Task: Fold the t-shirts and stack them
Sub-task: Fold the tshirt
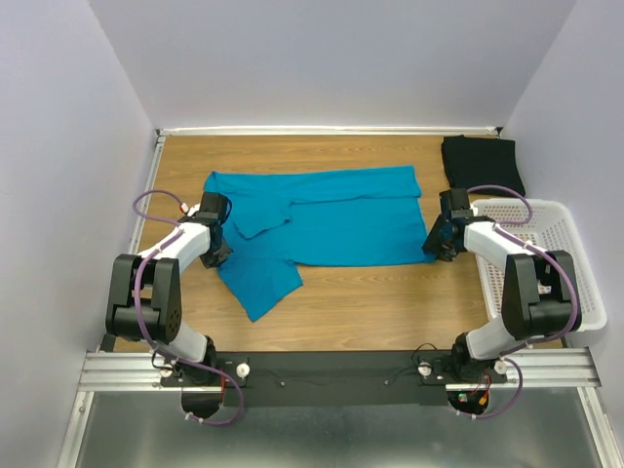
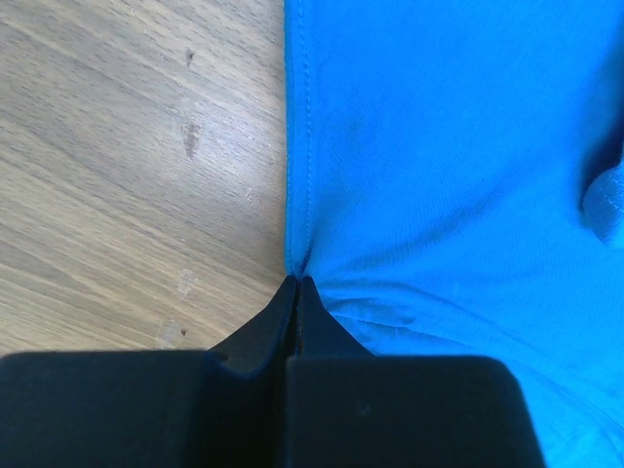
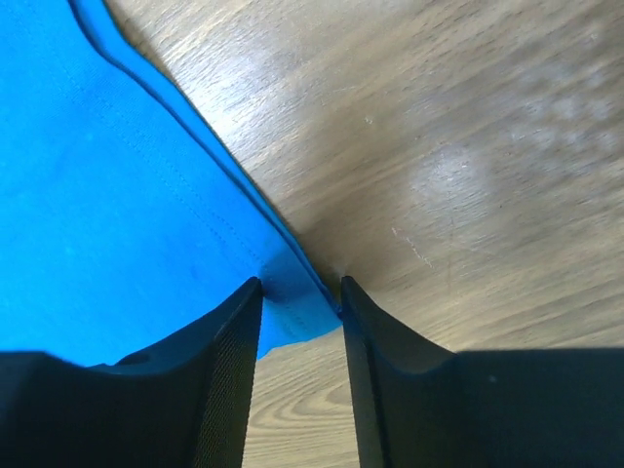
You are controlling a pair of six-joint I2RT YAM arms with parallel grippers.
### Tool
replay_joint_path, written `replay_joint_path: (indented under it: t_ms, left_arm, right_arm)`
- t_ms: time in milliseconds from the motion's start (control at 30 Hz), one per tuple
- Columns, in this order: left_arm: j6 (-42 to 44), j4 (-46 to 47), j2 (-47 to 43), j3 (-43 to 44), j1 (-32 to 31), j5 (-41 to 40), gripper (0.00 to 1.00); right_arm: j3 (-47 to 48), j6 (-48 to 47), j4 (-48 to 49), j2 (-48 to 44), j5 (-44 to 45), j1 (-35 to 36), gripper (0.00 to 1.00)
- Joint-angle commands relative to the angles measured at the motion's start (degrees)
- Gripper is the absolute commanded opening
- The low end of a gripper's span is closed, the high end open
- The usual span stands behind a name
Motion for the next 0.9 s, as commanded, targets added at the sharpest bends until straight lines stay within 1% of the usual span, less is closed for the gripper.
replay_joint_path:
  t_ms: [0,100,133,200,233,333,367,633,867]
  left_arm:
    - [0.7,-0.6,-1.6,-0.6,0.4,0.4,0.02]
    - [0.8,-0.6,-1.7,-0.4,0.5,0.3,0.02]
    - [0.8,-0.6,-1.8,-0.4,0.5,0.3,0.02]
    - [0.8,-0.9,-1.9,-0.3,0.5,0.3,0.02]
    - [0.9,-1.0,-1.9,-0.2,0.5,0.3,0.02]
    - [1.1,-1.4,-2.3,-0.1,0.6,-0.2,0.02]
    - [1.2,-1.7,-2.2,0.0,0.8,-0.2,0.02]
    - [2.1,-3.4,-3.6,0.1,1.5,-0.5,0.02]
    - [3.1,-4.8,-3.3,2.9,1.8,0.8,0.03]
  right_arm:
    - [-2.9,1.2,0.8,1.6,-0.8,0.5,0.43]
    - [-3.4,1.1,0.7,1.1,-0.8,0.6,0.35]
    - [-3.5,1.0,0.8,0.5,-1.1,0.6,0.29]
    - [-3.3,0.6,0.6,-0.1,-1.4,0.6,0.23]
    - [-3.1,-0.2,0.3,-0.4,-1.5,0.6,0.17]
    - [-1.9,-1.4,-1.4,-1.1,-0.7,0.6,0.09]
    - [-1.9,-1.7,-2.0,-1.6,-0.2,0.6,0.01]
    - [1.5,-2.7,-6.5,-3.2,0.6,0.6,0.00]
    - [10.5,-4.7,-11.6,-0.6,-1.1,0.6,0.01]
